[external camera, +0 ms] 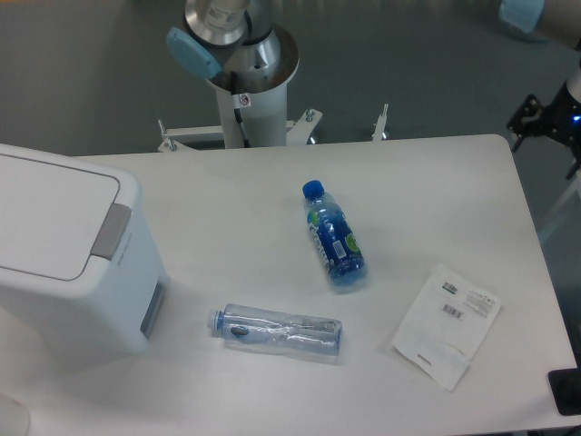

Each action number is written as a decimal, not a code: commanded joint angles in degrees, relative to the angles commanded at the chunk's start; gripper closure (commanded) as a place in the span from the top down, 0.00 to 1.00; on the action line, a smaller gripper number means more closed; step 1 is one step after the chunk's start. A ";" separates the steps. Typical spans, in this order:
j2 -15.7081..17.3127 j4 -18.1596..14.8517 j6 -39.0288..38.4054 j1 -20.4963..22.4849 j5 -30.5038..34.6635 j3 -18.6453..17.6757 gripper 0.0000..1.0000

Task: Open the trash can
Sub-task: 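Move the gripper in from its raised start position over the table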

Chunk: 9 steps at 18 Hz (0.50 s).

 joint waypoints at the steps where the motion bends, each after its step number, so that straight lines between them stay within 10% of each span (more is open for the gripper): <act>1: 1.23 0.26 0.26 0.96 0.00 -2.37 1.00; 9: 9.50 -0.61 -2.10 1.50 -2.28 -8.10 1.00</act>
